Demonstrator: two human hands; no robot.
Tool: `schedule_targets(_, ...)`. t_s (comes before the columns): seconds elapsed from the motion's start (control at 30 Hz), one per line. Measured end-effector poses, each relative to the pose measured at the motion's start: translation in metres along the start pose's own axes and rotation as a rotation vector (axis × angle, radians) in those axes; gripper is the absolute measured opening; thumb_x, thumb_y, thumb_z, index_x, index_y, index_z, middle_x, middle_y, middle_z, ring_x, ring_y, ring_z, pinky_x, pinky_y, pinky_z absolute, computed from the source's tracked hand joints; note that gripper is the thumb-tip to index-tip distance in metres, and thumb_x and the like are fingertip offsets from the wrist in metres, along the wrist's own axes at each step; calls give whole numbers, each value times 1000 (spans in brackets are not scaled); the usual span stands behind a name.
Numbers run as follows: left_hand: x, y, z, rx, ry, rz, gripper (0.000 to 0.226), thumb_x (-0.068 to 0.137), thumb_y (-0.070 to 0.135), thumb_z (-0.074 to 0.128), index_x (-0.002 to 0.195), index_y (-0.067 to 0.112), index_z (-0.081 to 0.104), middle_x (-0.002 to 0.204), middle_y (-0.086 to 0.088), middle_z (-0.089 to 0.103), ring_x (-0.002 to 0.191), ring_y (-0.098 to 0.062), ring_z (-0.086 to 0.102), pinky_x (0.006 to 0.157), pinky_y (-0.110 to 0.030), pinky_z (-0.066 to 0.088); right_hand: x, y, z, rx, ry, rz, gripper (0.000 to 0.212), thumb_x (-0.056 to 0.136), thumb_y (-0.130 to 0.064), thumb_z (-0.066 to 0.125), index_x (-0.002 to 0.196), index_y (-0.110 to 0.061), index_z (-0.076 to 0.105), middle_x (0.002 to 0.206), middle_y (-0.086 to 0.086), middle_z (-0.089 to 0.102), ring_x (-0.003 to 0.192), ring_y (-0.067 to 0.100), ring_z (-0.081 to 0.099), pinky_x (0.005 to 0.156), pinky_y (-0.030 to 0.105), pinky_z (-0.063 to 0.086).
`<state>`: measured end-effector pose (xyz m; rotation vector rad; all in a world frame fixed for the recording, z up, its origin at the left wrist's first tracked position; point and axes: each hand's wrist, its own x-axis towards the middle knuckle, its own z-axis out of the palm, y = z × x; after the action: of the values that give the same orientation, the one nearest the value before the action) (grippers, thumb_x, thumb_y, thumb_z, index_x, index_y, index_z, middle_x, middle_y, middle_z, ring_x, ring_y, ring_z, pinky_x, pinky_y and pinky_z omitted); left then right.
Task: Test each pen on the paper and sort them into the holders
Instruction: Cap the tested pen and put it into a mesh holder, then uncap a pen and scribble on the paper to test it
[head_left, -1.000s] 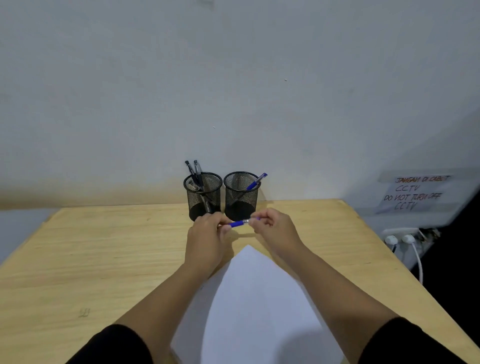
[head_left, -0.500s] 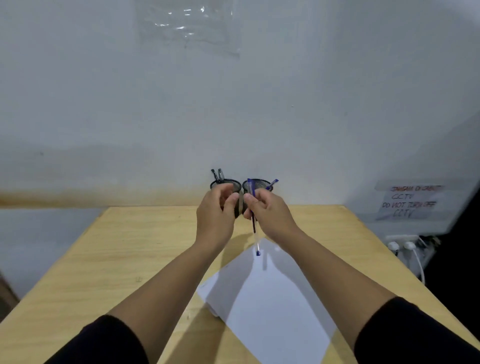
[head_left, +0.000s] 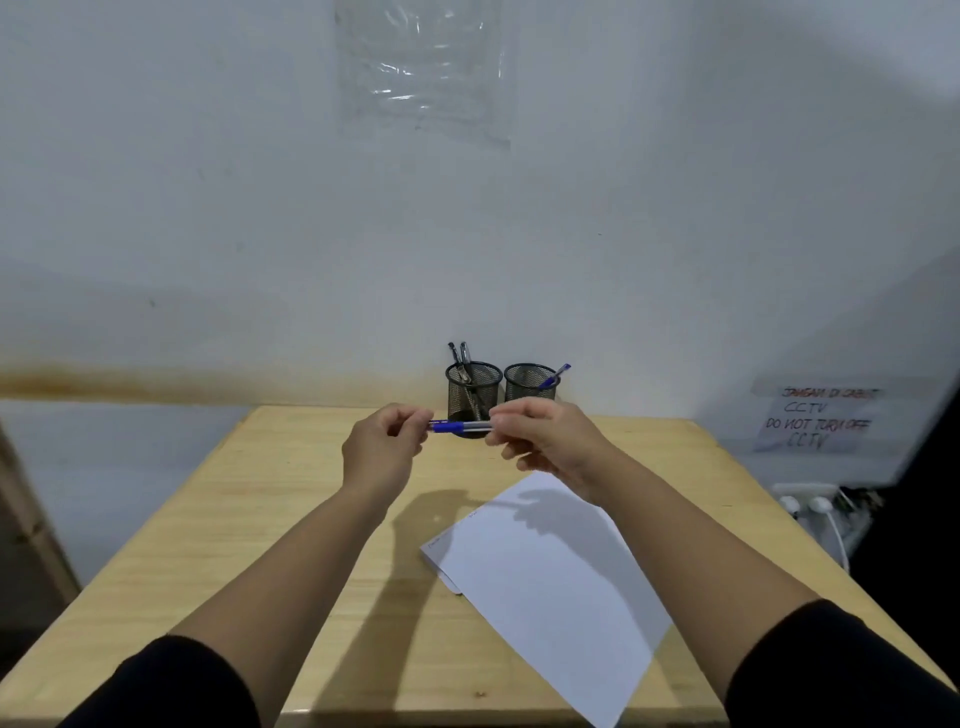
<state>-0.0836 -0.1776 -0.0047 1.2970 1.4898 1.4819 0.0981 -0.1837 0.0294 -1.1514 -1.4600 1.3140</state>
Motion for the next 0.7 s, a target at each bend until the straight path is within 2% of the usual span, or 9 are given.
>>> schedule_targets(0.07,-1,-4,-1,-30,-52,-8,13,86,26,60,83,19,70,69,2,63,66,-14,58,75,-26,47,2,-1,1,194,38,5,10,87,-16,63,95,-11,64,76,2,70,60,9,58,54,18,46)
schedule_targets(0.13,-4,-3,3,-37,-92,6,12,86,23,60,85,19,71,69,2,63,67,-13,58,75,-27,48,5,-1,4,231,65,-3,7,88,-16,62,93,-12,64,75,2,68,60,8,57,53,17,46)
schedule_targets(0.3,-26,3,13,-33,-192,70,13,85,18,62,80,27,70,77,-1,68,77,-16,65,80,-29,51,-5,13,19,138,57,-26,10,90,-16,59,92,-7,62,68,4,58,49,6,50,45,16,39)
schedule_targets(0.47,-22,4,10,-59,-259,68,16,87,12,59,80,21,69,74,-2,66,72,-14,60,83,-29,52,-6,14,20,4,96,-128,14,91,-14,57,78,-13,61,63,3,57,47,5,47,46,15,37)
schedule_targets(0.7,-13,2,15,-48,-315,11,17,87,12,59,76,21,68,73,-3,65,71,-16,60,82,-31,51,-10,22,17,-37,142,-246,19,91,-9,57,73,-16,59,60,3,54,46,4,47,46,12,38)
